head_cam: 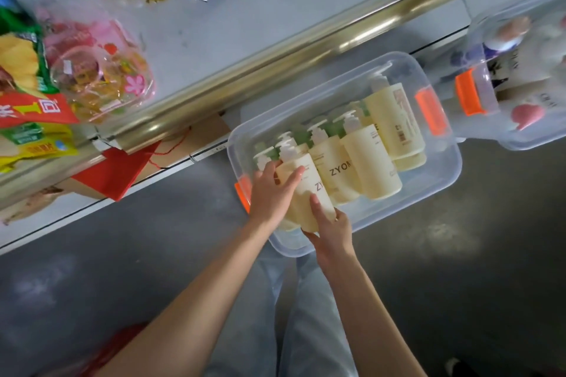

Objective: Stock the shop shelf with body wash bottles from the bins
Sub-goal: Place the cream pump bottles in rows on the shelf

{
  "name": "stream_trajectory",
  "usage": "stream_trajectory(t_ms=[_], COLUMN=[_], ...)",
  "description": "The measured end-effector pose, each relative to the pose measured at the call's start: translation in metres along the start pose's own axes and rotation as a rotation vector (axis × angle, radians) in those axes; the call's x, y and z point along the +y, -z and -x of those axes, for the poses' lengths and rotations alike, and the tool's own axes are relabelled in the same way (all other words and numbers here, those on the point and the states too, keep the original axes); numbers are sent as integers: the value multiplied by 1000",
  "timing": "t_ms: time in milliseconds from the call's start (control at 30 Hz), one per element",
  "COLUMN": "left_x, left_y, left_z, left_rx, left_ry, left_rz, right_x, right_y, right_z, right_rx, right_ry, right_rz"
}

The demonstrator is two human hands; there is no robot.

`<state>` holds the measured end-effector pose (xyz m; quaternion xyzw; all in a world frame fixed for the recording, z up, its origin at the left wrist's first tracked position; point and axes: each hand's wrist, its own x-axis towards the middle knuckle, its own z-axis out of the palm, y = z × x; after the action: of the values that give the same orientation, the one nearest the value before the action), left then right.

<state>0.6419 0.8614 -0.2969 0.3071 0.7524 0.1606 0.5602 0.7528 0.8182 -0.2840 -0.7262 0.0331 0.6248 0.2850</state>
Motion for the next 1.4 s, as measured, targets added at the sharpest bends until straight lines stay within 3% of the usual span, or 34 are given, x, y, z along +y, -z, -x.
stream_trajectory(t_ms=[133, 400, 633, 933, 1167, 1400], left_x=[17, 71, 119, 186, 223, 239], left_y=[2, 43, 85, 158, 230, 306], left_z=[22, 61, 132, 239, 287, 293], left_rx=[97, 171, 337, 367, 296, 280], left_ry=[-66, -273, -507, -817, -997, -1079], left_rz=[230, 327, 488, 609, 565, 441], right_x=[3, -26, -74, -159, -202, -218], right_y=[-2, -5, 10, -10, -66, -142], right_z=[32, 79, 134, 247, 321, 358], right_rx=[-41, -276, -502, -871, -1013, -1085], right_ry=[111, 334, 517, 896, 1106, 1157], right_rz=[-42, -86, 178, 587, 869, 991])
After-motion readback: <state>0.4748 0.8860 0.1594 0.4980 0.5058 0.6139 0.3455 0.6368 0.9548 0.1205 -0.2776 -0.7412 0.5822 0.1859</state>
